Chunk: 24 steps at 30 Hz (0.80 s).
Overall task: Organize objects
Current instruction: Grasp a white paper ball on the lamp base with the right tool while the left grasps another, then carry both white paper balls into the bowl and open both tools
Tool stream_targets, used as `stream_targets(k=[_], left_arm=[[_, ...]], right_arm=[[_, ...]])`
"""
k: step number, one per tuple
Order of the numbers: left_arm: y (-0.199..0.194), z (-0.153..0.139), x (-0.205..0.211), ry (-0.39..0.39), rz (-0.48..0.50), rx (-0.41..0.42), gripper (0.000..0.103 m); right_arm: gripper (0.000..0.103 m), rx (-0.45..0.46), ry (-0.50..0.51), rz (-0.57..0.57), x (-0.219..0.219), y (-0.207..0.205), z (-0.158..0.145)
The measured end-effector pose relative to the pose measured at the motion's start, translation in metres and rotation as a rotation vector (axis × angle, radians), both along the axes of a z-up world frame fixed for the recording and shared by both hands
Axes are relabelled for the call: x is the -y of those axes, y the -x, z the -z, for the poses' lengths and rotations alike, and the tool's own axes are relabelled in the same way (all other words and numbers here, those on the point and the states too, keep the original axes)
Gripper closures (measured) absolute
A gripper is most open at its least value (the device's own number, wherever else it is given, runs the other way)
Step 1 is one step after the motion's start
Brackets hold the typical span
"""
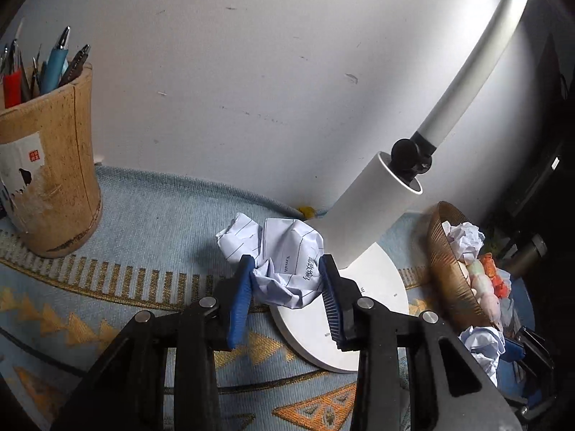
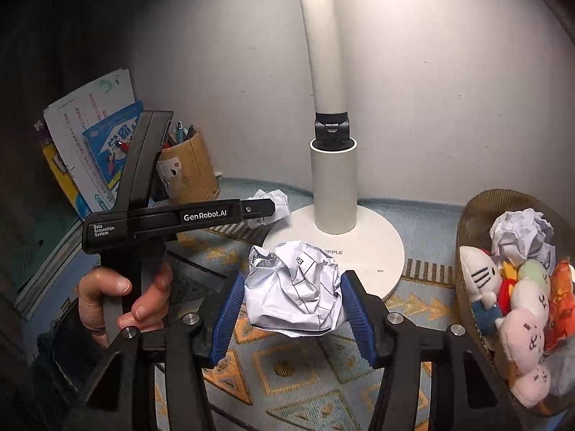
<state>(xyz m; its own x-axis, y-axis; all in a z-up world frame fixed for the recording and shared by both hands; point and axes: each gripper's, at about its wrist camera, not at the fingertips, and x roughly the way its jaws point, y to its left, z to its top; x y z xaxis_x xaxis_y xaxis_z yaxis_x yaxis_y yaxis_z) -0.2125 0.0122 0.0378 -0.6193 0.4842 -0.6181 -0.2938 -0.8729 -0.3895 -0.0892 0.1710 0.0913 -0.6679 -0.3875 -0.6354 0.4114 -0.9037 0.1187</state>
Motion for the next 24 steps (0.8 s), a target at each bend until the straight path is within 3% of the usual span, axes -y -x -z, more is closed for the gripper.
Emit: stream_targets(k=[2,7,10,13,17,21,24], left_arm=[[-0.02,-0.013,-0.01,0.003,0.02,-0.013,0.069],[-0.099,-0.033,-0.047,0.094,0.085,-0.038,0.07],[-0.152,-0.025,-0.066,0.137,0.105,-0.026,0.069],[-0.19,-0.011,-0.065,0.124,0.067,0.006,0.069],[-0.214,0.013,-0.057,0.11,-0.008,0.052,0.07],[-0.223,0.026,-0.058,0.125,-0.037,0.058,0.069],[-0.23,0.021,-0.058,0.14,-0.046,-0.002,0.069]], right_arm=[[0.049,-0.005,-0.012,-0.018,-0.014,-0.027,-0.005],[0.048,0.011,-0.039,0.0,-0.058,-0.083,0.004],[0.047,0.065,-0.032,0.012,-0.073,-0.096,0.021],[0.046,0.1,-0.034,0.01,-0.083,-0.105,0.037],[0.043,0.122,-0.1,-0.003,-0.086,-0.114,0.051],[0.033,0.147,-0.048,0.013,-0.097,-0.117,0.056],[0.026,0.173,0.001,0.034,-0.106,-0.119,0.058]])
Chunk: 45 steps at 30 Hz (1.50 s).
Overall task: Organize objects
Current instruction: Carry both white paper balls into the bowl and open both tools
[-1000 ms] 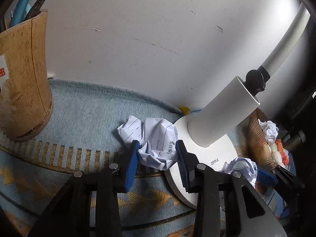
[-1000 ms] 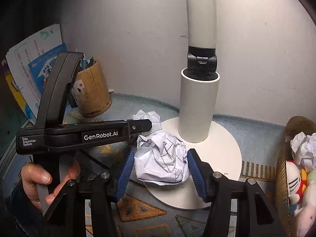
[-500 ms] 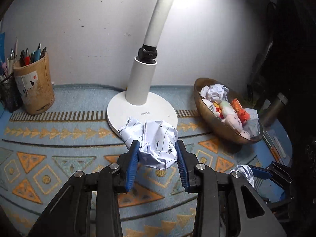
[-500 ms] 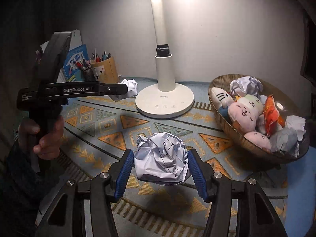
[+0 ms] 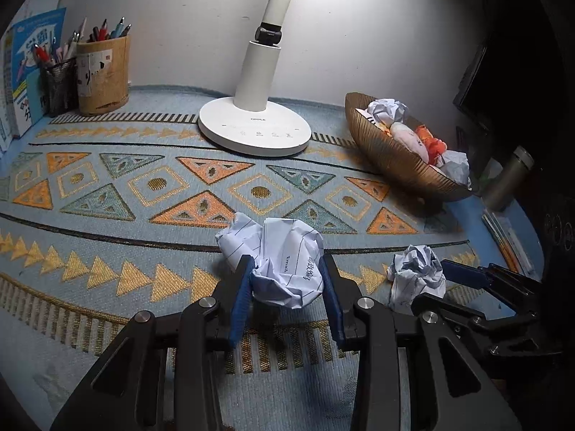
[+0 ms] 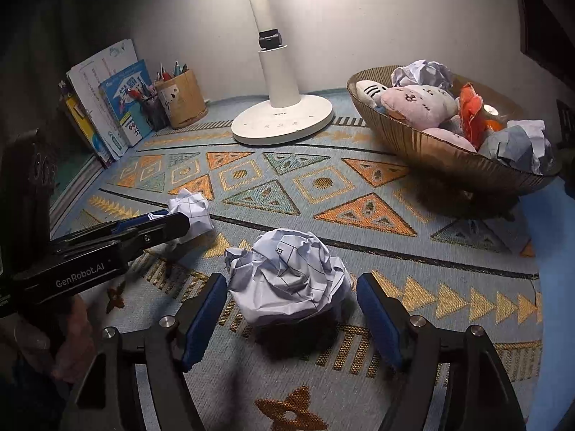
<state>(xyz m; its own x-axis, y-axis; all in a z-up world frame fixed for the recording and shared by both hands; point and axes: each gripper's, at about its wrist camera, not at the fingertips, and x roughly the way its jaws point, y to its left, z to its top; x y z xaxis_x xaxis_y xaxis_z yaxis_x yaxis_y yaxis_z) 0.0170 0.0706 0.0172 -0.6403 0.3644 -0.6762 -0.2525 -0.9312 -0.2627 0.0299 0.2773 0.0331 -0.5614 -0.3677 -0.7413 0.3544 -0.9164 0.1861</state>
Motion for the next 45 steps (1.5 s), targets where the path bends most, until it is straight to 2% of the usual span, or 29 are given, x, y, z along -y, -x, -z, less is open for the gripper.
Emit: stream_targets(k=[3,9,14,16,19,26,30,33,38,42,45], left_arm=[[-0.001,0.0,-0.005,0.03,0.005,-0.006,0.069],[-0.002,0.001,-0.007,0.047,0.005,-0.014,0.069],[-0.002,0.001,-0.007,0.049,0.006,-0.014,0.069],[-0.002,0.002,-0.007,0.054,0.004,-0.015,0.069],[-0.002,0.001,-0.008,0.057,0.004,-0.016,0.069],[-0.003,0.001,-0.008,0.058,0.003,-0.018,0.069],[-0.003,-0.005,-0.009,0.042,0.009,-0.019,0.069],[0.004,-0.023,-0.017,0.039,0.042,-0.034,0.069],[0.029,-0.07,-0.05,0.009,0.122,-0.117,0.069],[0.066,-0.092,-0.083,-0.002,0.156,-0.152,0.069],[0.098,-0.096,-0.108,-0.025,0.187,-0.136,0.069]], right_arm=[[0.024,0.019,0.024,0.023,-0.005,-0.001,0.005],[0.024,0.035,0.009,0.005,0.008,0.0,0.007],[0.024,0.003,-0.048,0.03,0.018,-0.002,0.008],[0.035,0.001,-0.041,0.036,0.016,-0.002,0.007],[0.039,-0.012,-0.032,0.048,0.013,-0.003,0.005],[0.039,-0.05,-0.049,0.036,0.018,-0.01,0.001],[0.039,-0.058,-0.012,0.042,0.011,-0.012,-0.004],[0.039,-0.079,0.022,0.058,-0.002,-0.012,-0.019],[0.039,-0.222,0.053,0.136,-0.04,-0.008,-0.076],[0.039,-0.297,0.052,0.281,-0.078,0.02,-0.113],[0.039,-0.296,0.049,0.429,-0.11,0.055,-0.121]])
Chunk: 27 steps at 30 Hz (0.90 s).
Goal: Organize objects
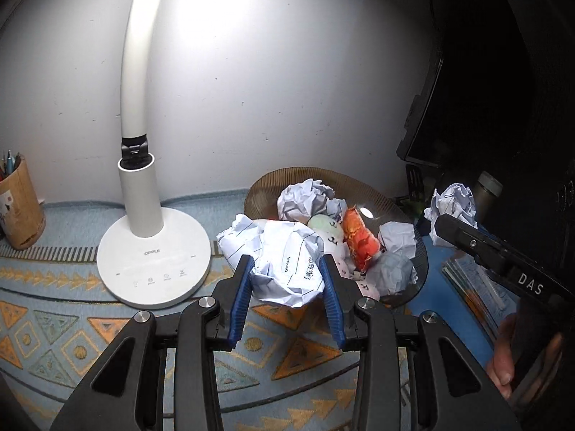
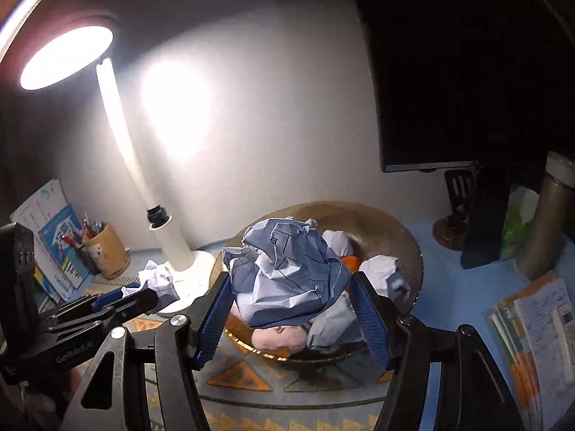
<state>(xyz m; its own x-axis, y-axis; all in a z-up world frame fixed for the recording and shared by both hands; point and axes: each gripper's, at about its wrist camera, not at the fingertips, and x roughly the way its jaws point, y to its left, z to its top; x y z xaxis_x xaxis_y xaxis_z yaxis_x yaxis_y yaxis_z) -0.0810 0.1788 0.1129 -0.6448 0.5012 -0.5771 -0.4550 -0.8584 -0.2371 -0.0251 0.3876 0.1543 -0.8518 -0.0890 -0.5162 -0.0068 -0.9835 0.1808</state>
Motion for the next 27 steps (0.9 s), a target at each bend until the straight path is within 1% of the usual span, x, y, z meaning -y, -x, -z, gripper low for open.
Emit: stream_targets(k=[2,5,8,9,11,13,14,15,16,19,22,25,27], left_arm=[[0.017,0.001,-0.018,0.018,0.012,-0.002,0.069],[0.037,0.006,-0.042,0.052,0.015,-0.016,0.067],[0.054,0.014,-0.055,0.06,0.022,-0.006,0.067],[0.058,0.016,-0.058,0.062,0.022,-0.007,0.063],[0.065,0.02,-0.062,0.062,0.035,0.011,0.055],[0.07,0.024,-0.06,0.045,0.034,0.043,0.038],[0.071,0.025,-0.057,0.031,0.025,0.05,0.019],[0.069,0.025,-0.052,0.011,0.016,0.048,0.014],[0.066,0.025,-0.048,-0.004,0.014,0.047,0.014],[0.054,0.023,-0.036,-0.012,0.011,0.042,0.015],[0.037,0.017,-0.019,-0.032,-0.003,0.036,0.015],[0.009,0.005,0.002,-0.042,-0.026,0.01,0.015],[-0.014,-0.005,0.02,-0.04,-0.059,-0.023,0.015]], right_arm=[[0.039,0.027,0.023,0.067,-0.018,0.028,0.002],[0.037,0.067,0.063,0.114,-0.039,0.062,0.009],[0.034,0.116,0.097,0.118,-0.047,0.089,0.018],[0.03,0.128,0.087,0.134,-0.048,0.096,0.02],[0.03,0.147,0.068,0.157,-0.051,0.105,0.023],[0.028,0.154,0.082,0.145,-0.053,0.108,0.025],[0.028,0.162,0.088,0.142,-0.054,0.107,0.026],[0.027,0.165,0.093,0.136,-0.054,0.105,0.027],[0.027,0.164,0.094,0.126,-0.053,0.101,0.027],[0.027,0.155,0.089,0.098,-0.047,0.086,0.025],[0.027,0.132,0.101,0.061,-0.033,0.062,0.019],[0.027,0.101,0.09,0.02,-0.009,0.032,0.008],[0.027,0.085,0.049,0.006,0.011,0.012,0.0]])
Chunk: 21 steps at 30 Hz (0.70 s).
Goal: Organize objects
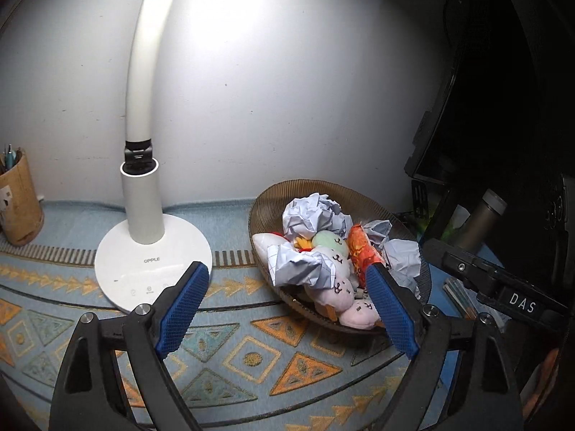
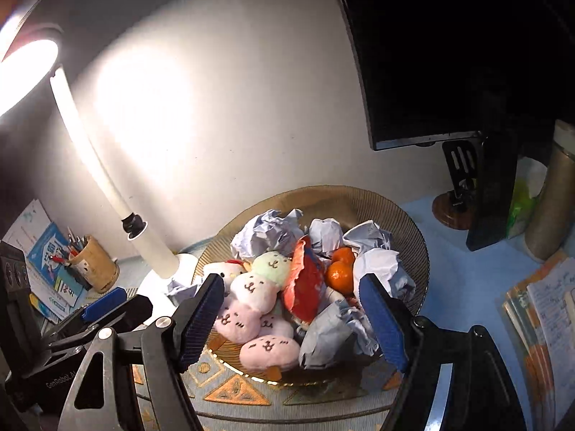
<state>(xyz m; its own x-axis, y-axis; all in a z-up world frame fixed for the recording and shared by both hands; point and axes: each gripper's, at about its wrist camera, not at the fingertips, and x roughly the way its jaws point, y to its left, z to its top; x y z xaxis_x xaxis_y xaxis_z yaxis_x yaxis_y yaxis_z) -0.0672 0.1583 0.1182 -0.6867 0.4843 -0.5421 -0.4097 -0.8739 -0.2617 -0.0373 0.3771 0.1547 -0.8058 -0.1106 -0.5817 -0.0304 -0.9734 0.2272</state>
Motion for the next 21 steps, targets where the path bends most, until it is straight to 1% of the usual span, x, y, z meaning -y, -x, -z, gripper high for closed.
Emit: stream_targets(k=[3,5,7,9,10,12,14,15,16,18,20,21], left_arm=[[-0.031,-0.008,0.032,0.032,-0.075,-0.01,0.014],[-0.054,-0.004,0.057,0.066,-0.13,-0.015,0.014],[-0.074,0.011,0.074,0.122,-0.193,-0.004,0.014],[-0.09,0.032,0.09,0.184,-0.242,0.0,0.015],[-0.096,0.041,0.099,0.198,-0.252,0.01,0.015],[-0.102,0.058,0.112,0.185,-0.257,0.032,0.015],[-0.105,0.068,0.122,0.167,-0.264,0.027,0.015],[-0.105,0.071,0.125,0.161,-0.27,0.029,0.015],[-0.106,0.074,0.127,0.158,-0.275,0.029,0.015],[-0.106,0.08,0.131,0.151,-0.29,0.021,0.015],[-0.103,0.085,0.126,0.18,-0.289,0.045,0.015],[-0.103,0.085,0.124,0.183,-0.28,0.035,0.015]], right_arm=[[0.024,-0.019,-0.032,-0.036,0.029,-0.028,-0.01],[0.024,-0.027,-0.012,-0.076,0.048,-0.047,-0.006],[0.023,-0.019,-0.009,-0.102,0.073,-0.063,0.006],[0.024,-0.003,-0.029,-0.114,0.099,-0.077,0.027],[0.024,0.014,-0.037,-0.129,0.111,-0.08,0.04],[0.024,0.047,-0.043,-0.17,0.132,-0.083,0.065],[0.024,0.055,-0.099,-0.172,0.15,-0.085,0.084],[0.028,0.065,-0.114,-0.171,0.156,-0.086,0.091],[0.029,0.067,-0.115,-0.169,0.158,-0.085,0.096],[0.029,0.062,-0.143,-0.154,0.159,-0.085,0.102],[0.029,0.062,-0.153,-0.141,0.157,-0.084,0.105],[0.029,0.061,-0.15,-0.134,0.154,-0.083,0.106]])
